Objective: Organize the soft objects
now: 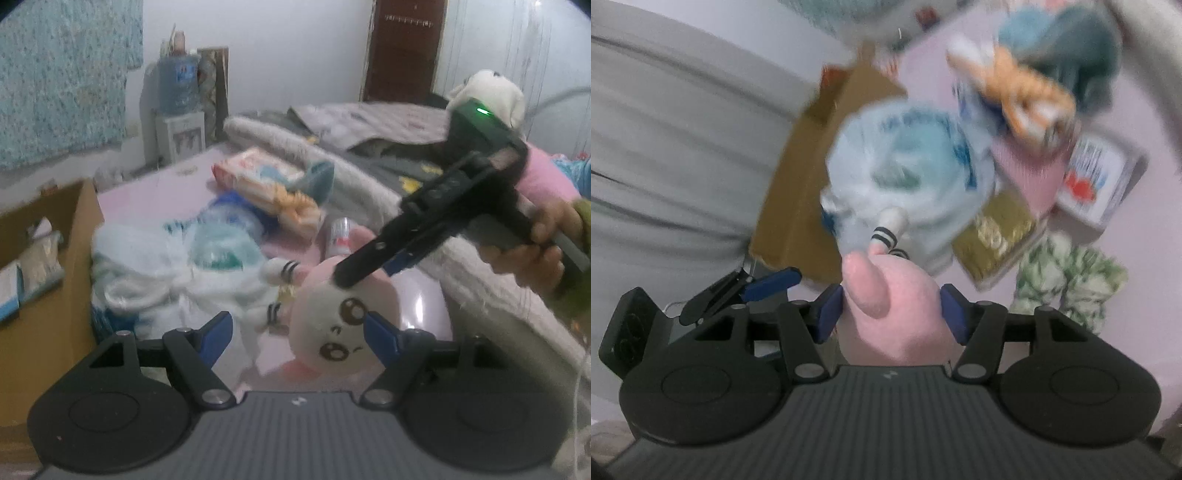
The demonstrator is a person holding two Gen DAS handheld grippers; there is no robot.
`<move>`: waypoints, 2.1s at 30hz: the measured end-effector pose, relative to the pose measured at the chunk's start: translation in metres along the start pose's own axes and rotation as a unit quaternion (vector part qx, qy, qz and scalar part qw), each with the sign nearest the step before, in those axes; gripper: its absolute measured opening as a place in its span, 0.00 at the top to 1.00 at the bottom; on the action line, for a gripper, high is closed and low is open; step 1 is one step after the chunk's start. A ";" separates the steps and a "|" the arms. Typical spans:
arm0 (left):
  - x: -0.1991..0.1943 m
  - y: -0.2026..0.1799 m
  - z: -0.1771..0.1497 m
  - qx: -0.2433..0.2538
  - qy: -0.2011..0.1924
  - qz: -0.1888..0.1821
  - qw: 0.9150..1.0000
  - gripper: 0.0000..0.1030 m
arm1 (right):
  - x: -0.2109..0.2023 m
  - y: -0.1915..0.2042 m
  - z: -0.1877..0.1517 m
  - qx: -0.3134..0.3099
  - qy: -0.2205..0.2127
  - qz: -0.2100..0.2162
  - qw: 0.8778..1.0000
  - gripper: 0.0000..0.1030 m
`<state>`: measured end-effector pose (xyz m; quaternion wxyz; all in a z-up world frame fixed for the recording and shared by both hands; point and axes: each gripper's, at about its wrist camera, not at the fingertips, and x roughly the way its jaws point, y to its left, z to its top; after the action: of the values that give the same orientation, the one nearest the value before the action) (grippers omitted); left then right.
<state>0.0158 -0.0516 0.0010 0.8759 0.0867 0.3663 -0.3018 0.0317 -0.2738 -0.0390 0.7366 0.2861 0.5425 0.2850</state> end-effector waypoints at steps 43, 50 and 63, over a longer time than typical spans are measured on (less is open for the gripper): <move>0.087 -0.067 -0.021 0.041 0.090 -0.108 0.989 0.19 | -0.027 -0.025 -0.010 0.000 -0.217 -0.077 0.973 0.54; 0.057 -0.040 -0.008 0.039 0.034 -0.072 0.996 0.16 | -0.094 -0.039 -0.071 0.072 -0.310 -0.040 0.947 0.46; 0.106 -0.024 0.009 -0.023 0.073 -0.096 0.992 0.16 | -0.028 -0.076 -0.097 0.204 -0.222 0.021 0.953 0.45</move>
<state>0.0653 -0.1232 -0.0643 0.8157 0.0529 0.4426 -0.3688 -0.0604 -0.3347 -0.1006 0.7580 0.4978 0.4059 0.1133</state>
